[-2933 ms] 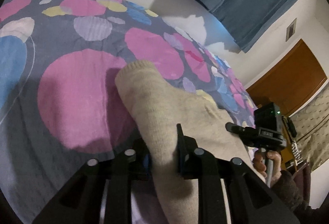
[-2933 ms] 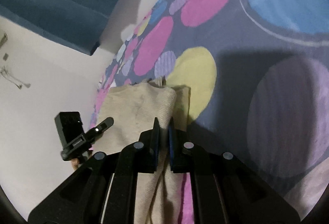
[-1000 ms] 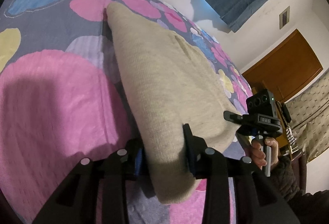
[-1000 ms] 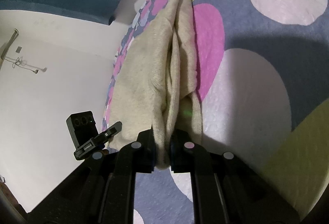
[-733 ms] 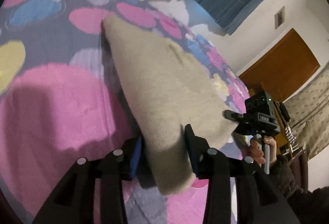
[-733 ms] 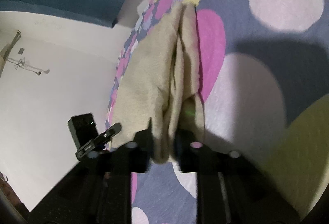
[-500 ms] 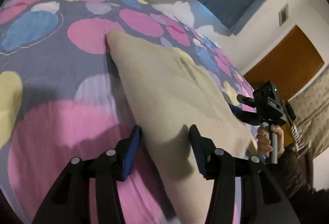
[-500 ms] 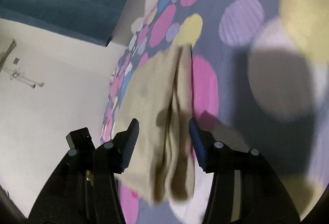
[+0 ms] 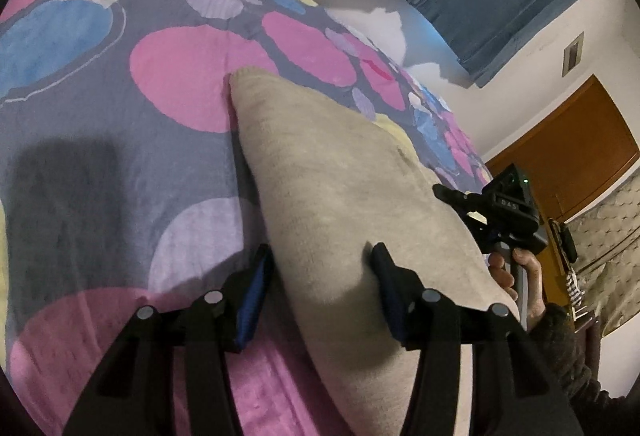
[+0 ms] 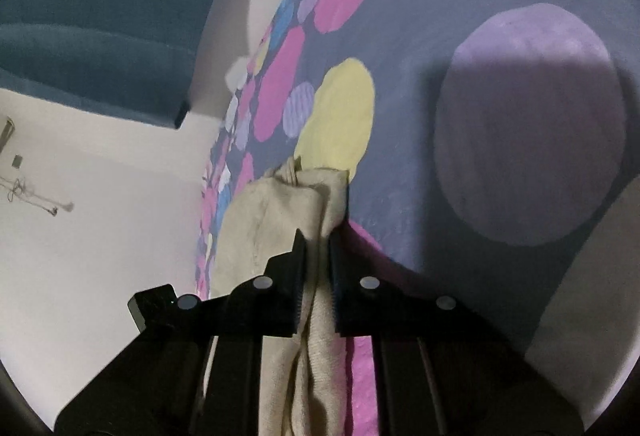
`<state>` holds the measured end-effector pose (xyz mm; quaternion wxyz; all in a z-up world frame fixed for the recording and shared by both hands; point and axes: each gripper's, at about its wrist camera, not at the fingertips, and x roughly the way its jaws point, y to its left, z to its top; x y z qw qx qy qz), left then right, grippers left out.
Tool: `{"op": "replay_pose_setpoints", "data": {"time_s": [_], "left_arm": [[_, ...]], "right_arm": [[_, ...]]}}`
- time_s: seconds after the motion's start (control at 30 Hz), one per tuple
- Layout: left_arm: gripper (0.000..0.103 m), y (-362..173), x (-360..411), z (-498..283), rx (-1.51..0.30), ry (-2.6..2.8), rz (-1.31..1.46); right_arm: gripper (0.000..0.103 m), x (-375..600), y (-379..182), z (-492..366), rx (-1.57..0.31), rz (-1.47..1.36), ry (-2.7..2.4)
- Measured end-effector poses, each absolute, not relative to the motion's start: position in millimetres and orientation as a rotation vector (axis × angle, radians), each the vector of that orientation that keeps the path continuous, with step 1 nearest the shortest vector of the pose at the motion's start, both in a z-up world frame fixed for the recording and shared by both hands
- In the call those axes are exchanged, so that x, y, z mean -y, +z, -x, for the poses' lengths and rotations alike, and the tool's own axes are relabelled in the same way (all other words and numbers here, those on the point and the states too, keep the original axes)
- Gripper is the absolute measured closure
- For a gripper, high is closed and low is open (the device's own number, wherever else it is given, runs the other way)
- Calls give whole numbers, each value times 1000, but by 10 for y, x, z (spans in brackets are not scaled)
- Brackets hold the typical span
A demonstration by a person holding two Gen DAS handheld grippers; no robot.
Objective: Fold small clothes
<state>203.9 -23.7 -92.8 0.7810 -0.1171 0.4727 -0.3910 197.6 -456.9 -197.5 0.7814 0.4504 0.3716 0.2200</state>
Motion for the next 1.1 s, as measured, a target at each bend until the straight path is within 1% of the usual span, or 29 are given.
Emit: {"op": "replay_pose_setpoints", "data": {"time_s": [0.07,0.2,0.27,0.3,0.43,0.53,0.6,0.7,0.73,0.8,0.93,1.03,1.1], "left_arm": [[49,-914,217,-2013,-1012,-836,246],[39,-876,183,-1942,-1001,-801,247],[35,-853,159,-1874,-992,-774,245],[32,-844,161,-1846,-987,-763,240],[23,-788,146,-1635,-959,-689,182],[22,-753,111,-1460,-942,-659,162],[21,-725,74,-1325,-933,-628,154],[19,-686,30,-1107,-913,-578,130],[18,-674,11,-1028,-904,-559,119],[17,-659,-4,-898,-890,-525,96],[17,-615,-52,-637,-874,-467,82],[17,-575,-55,-457,-861,-412,62],[17,-552,-28,-345,-851,-403,35]], "right_arm": [[93,4580,-1967,-1953,-798,-969,465],[88,4645,-1984,-1833,-782,-1009,446],[83,4659,-1975,-1724,-781,-1010,435],[82,4660,-1969,-1656,-780,-1008,427],[67,4653,-1943,-1378,-760,-1014,428],[59,4630,-1920,-1144,-750,-1009,427],[57,4594,-1911,-978,-748,-997,429],[51,4528,-1895,-761,-750,-975,430],[47,4513,-1890,-687,-747,-974,430],[43,4480,-1877,-541,-744,-966,425],[30,4333,-1819,-265,-749,-888,406],[24,4164,-1765,-79,-762,-788,374],[22,4062,-1740,28,-768,-731,357]]}}
